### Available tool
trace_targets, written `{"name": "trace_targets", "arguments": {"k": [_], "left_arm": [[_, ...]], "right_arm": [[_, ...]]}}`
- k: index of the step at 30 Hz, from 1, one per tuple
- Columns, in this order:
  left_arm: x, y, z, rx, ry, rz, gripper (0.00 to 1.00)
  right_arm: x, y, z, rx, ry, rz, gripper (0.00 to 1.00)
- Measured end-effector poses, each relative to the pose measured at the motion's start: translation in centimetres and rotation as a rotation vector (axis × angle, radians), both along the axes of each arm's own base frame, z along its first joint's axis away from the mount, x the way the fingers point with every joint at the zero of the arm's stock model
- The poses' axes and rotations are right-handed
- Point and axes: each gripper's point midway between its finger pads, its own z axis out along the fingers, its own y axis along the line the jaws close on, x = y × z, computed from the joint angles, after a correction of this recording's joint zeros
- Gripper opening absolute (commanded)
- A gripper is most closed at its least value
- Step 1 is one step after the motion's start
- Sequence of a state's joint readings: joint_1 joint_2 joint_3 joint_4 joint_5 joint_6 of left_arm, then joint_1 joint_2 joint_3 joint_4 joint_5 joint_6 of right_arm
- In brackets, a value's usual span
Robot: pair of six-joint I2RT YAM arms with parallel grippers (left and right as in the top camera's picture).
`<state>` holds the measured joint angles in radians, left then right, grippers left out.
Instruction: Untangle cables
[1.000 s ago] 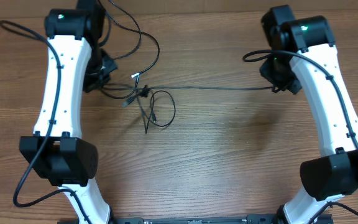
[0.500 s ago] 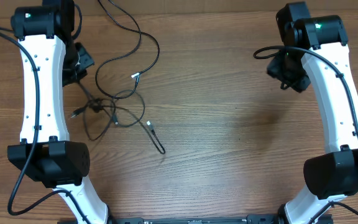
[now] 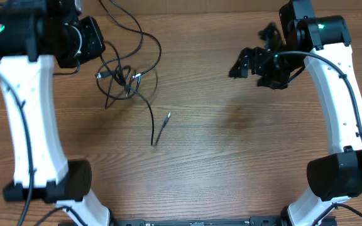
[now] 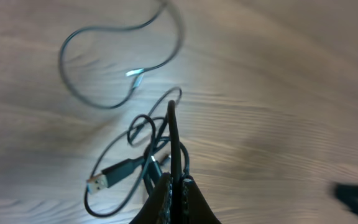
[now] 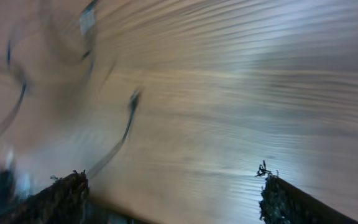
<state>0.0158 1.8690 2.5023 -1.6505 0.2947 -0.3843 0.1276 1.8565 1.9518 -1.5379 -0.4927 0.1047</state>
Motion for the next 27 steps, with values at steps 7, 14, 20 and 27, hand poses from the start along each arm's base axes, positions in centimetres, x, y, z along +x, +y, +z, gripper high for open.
{"name": "trace_targets", "arguments": {"k": [7,14,20,27], "left_arm": [[-3.5,-2.6,3.7,-0.077,-0.073,-0.082,0.04],[-4.2,-6.1,3.2,-0.079,-0.053,-0.176,0.05],[-4.0,-5.8,2.2,-0.026,-0.017,-0.103,0.05],[-3.6,-5.2,1.1,-0.008,0.023,-0.05,0.05]], "right_arm": [[-2.8,6.1,2.0,0.218,-0.094,0.338,0.93],[-5.9,12.2,3.0,0.297,-0.213,0.624,1.0],[-8.4,15.5,2.7,0.289,-0.259,0.78,1.0],[-10.0,17.8,2.7,0.285,-0.3,0.873,0.88]]}}
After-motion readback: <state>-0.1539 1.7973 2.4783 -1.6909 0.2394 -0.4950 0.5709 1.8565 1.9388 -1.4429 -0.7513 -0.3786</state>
